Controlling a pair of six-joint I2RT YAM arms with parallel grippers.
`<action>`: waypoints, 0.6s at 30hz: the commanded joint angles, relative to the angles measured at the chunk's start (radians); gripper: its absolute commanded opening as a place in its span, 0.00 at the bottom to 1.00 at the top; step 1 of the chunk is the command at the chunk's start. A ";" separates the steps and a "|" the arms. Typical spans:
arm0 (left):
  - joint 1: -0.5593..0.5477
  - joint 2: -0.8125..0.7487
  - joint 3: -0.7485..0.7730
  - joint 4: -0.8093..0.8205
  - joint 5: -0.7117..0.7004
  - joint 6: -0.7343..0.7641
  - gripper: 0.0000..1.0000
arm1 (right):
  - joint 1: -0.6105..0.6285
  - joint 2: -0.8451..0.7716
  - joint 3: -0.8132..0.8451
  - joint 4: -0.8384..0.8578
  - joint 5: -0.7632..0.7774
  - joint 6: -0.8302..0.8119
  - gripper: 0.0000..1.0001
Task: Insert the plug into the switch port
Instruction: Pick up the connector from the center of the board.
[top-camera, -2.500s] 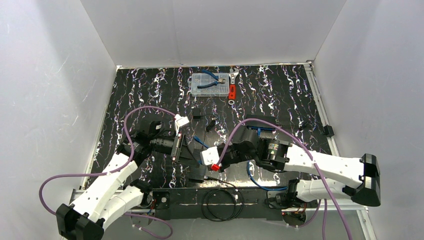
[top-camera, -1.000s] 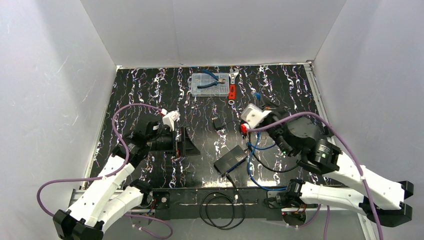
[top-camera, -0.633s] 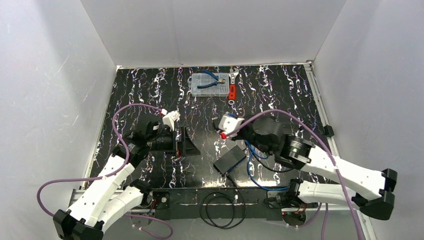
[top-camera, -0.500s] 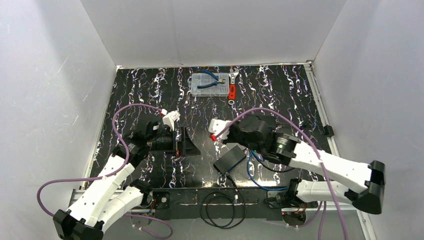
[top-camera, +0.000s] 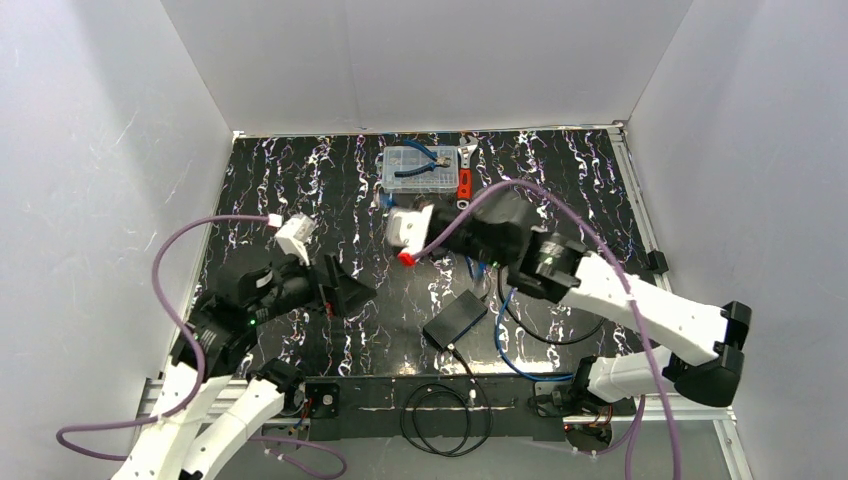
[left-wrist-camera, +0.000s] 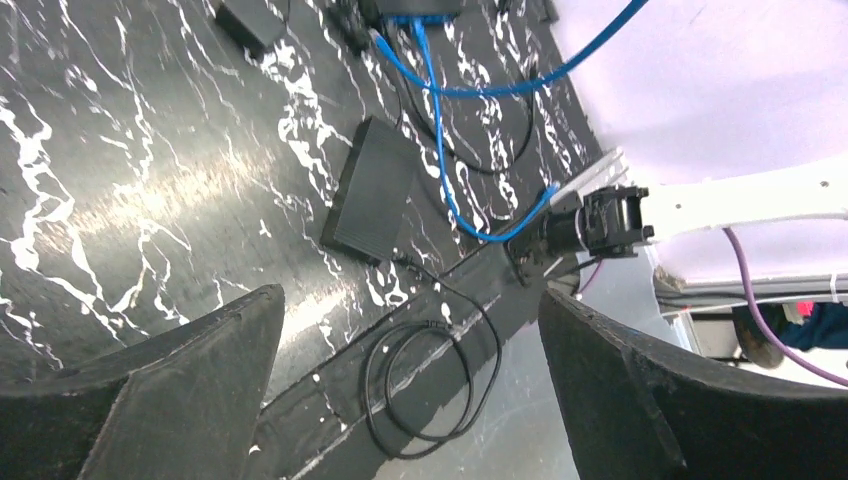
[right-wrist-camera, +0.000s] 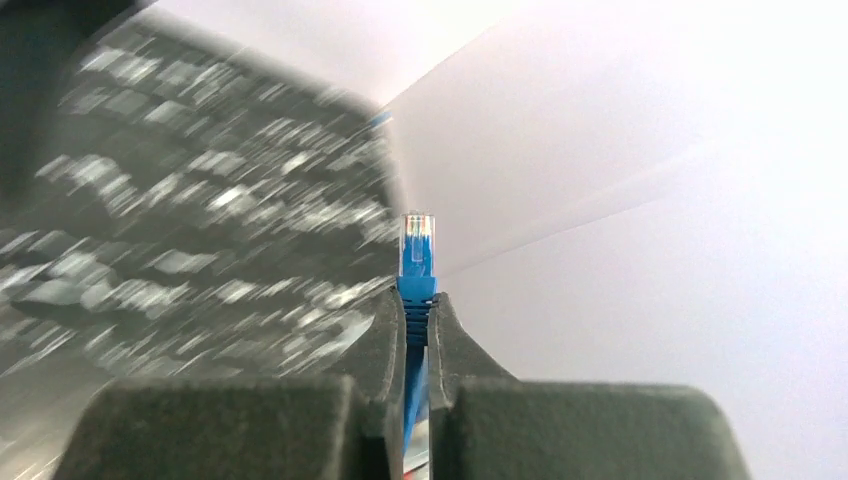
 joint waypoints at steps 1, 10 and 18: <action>0.006 -0.009 0.019 -0.047 -0.098 0.012 0.98 | -0.016 -0.008 0.340 0.169 0.063 -0.205 0.01; 0.006 -0.033 -0.051 -0.006 -0.067 -0.021 0.98 | -0.127 -0.003 0.263 0.047 0.217 -0.217 0.01; 0.005 0.008 -0.049 -0.010 -0.012 0.011 0.98 | -0.183 -0.230 -0.059 0.098 0.425 -0.171 0.01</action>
